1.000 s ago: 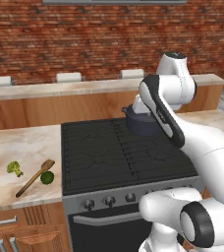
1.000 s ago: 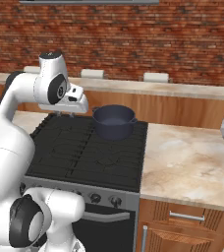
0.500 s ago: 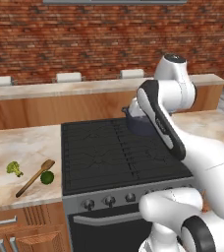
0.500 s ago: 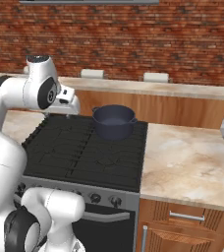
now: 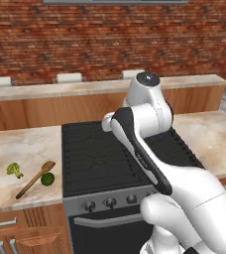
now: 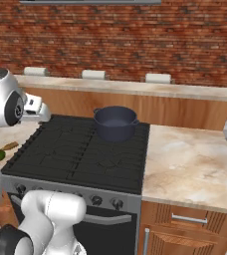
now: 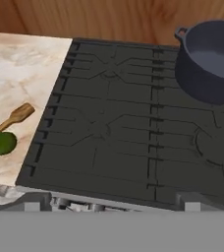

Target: Put the lime and broccoli in the pot. Retrieve the spatula and lightly stir the vegetables in the pot.

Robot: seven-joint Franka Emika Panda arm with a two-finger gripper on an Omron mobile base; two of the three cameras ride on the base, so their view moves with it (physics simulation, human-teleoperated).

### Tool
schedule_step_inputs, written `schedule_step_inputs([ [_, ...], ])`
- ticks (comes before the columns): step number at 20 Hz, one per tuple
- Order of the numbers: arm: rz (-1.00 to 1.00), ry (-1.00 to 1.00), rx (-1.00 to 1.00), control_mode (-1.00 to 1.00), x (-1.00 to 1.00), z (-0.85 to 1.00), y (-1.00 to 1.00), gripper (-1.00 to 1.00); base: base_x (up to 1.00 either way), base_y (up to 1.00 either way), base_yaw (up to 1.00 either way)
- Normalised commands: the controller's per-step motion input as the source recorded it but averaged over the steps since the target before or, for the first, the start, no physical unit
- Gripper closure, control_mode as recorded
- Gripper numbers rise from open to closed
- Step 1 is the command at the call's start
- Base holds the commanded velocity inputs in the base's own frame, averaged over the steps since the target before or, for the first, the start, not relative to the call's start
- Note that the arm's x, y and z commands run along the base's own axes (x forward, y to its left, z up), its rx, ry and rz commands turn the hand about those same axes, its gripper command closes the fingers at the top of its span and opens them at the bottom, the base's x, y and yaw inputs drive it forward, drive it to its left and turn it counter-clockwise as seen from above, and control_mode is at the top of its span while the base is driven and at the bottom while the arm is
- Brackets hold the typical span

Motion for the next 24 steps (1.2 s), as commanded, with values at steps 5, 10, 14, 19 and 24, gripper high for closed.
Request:
schedule_step_inputs([
  [5, 0.23, -0.01, 0.00, -1.00, 0.01, -0.30, 0.99, -1.00, 0.00, 0.00, 0.00],
  [10, 0.33, 0.05, 0.00, -1.00, 0.30, -0.44, 1.00, -1.00, 0.00, 0.00, 0.00],
  [14, 0.34, 0.28, 0.00, -1.00, 0.48, -0.24, 1.00, -1.00, 0.00, 0.00, 0.00],
  [19, 0.14, 0.31, -0.14, -1.00, 0.52, -0.04, 0.46, -1.00, 0.00, 0.00, 0.00],
  [24, 0.04, 0.14, -0.18, -1.00, 0.13, -0.15, 0.16, -1.00, 0.00, 0.00, 0.00],
])
